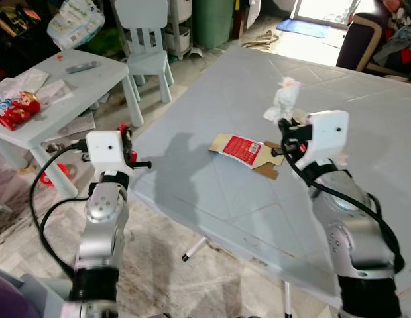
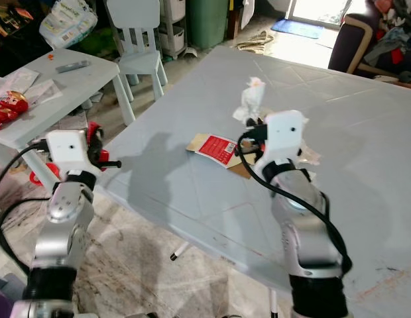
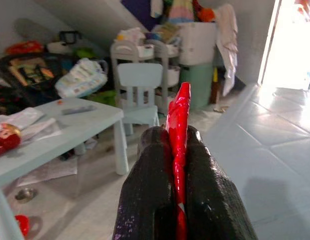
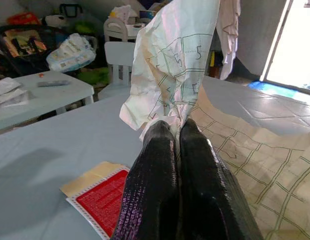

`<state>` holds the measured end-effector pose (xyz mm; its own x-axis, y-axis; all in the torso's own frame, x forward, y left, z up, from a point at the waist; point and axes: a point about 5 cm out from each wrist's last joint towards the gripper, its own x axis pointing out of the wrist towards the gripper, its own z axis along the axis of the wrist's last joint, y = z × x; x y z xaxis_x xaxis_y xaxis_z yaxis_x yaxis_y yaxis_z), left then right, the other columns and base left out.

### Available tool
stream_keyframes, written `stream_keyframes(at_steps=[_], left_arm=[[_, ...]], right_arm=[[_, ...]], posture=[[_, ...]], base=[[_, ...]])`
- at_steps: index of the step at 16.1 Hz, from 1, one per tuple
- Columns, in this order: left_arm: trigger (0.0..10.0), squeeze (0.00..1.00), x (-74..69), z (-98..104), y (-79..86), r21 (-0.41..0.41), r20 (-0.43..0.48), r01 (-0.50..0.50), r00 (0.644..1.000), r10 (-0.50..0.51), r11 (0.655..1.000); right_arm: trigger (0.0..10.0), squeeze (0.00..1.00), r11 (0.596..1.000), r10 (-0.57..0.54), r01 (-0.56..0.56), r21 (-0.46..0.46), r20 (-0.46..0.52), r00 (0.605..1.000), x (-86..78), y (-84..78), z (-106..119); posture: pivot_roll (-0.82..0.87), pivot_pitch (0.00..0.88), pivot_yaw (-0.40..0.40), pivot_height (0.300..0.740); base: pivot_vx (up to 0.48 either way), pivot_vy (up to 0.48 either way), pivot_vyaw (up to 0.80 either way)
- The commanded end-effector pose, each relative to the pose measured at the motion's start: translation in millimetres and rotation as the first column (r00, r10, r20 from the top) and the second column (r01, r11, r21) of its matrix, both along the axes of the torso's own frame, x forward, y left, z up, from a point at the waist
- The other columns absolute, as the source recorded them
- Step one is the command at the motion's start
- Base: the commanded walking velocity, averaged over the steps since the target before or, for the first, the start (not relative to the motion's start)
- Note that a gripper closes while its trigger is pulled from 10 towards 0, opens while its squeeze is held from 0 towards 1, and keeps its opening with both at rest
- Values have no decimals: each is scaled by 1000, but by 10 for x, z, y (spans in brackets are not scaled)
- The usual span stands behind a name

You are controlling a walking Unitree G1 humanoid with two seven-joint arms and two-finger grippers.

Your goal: Picking trash to rubbish bin

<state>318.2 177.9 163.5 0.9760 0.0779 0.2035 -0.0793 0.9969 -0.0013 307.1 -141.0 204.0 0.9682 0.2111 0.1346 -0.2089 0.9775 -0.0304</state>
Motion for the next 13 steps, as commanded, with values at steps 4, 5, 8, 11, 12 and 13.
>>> stream_keyframes(at_steps=[4, 5, 8, 11, 12, 13], left_arm=[[0, 0, -86, 71, -35, -4, -7, -27, 1000, 27, 1000], [0, 0, -83, 77, -71, -6, -20, -15, 1000, 15, 1000], [0, 0, -66, 88, -141, -20, -37, 6, 999, -7, 1000], [0, 0, -66, 88, -227, -40, -52, 26, 998, -28, 999], [0, 0, -69, 78, -244, -47, -62, 30, 998, -33, 998], [0, 0, -75, 63, -254, -49, -71, 32, 997, -35, 998]], right_arm=[[0, 0, 999, 37, -37, 1, 11, 999, 34, 123, -7], [0, 0, 999, 40, -40, 0, 15, 999, 40, 140, -5], [0, 0, 999, 40, -40, 1, 22, 999, 48, 154, -2], [0, 0, 999, 45, -45, 3, 25, 999, 45, 172, -12], [0, 0, 999, 48, -48, 3, 24, 999, 46, 180, -19], [0, 0, 999, 51, -51, 3, 24, 998, 44, 188, -21]], posture=[[68, 84, -19, 740], [67, 85, -14, 740], [64, 92, -2, 740], [64, 94, 0, 740], [64, 94, 0, 740], [65, 94, -2, 740]], base=[[0, 0, 681], [0, 0, 800], [0, 0, 800], [0, 0, 800], [0, 0, 800], [0, 0, 800]])
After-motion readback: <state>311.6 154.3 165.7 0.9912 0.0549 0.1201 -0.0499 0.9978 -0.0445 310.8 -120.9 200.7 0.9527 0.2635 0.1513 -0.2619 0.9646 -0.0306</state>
